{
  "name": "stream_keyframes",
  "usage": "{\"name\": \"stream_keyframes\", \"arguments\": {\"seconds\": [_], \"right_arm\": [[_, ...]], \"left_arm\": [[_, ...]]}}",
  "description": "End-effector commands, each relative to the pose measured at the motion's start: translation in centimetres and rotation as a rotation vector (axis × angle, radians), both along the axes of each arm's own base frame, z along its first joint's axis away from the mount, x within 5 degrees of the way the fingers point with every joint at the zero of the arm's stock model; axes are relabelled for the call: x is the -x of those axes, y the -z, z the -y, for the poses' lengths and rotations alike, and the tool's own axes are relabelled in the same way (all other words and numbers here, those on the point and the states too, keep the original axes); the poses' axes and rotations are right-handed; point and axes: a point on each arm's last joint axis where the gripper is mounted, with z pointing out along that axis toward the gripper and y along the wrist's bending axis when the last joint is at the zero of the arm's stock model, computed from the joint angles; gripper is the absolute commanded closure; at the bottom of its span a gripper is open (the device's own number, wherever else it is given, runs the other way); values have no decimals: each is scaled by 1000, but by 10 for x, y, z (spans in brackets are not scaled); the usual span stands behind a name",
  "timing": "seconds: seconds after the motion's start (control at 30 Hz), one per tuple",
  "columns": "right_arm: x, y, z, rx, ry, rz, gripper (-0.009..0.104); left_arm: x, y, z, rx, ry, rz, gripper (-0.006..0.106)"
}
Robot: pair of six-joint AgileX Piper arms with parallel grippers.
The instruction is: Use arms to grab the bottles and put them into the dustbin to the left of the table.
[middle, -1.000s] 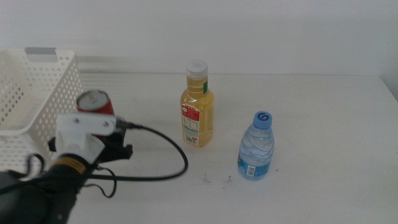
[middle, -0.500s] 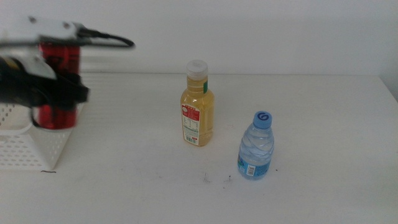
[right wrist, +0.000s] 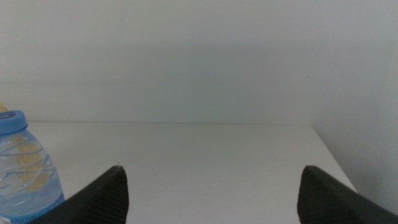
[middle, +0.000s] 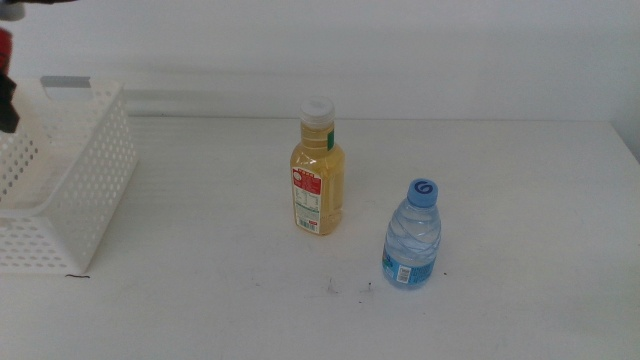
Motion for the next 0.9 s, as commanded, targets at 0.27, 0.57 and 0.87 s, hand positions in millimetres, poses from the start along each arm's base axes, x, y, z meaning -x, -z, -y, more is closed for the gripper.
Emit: {"name": "stream_keyframes", "arguments": {"seconds": [0.27,0.57,0.87], "right_arm": [[0,0,0,5,8,7,4],[0,0,0,5,8,7,4],[0,0,0,5,8,7,4]], "left_arm": [[-47,72,-29,45,-49,-76,92],[-58,98,-31,50,-48,-109,53],[-53,78,-19,-3,-40,-100,7]]}}
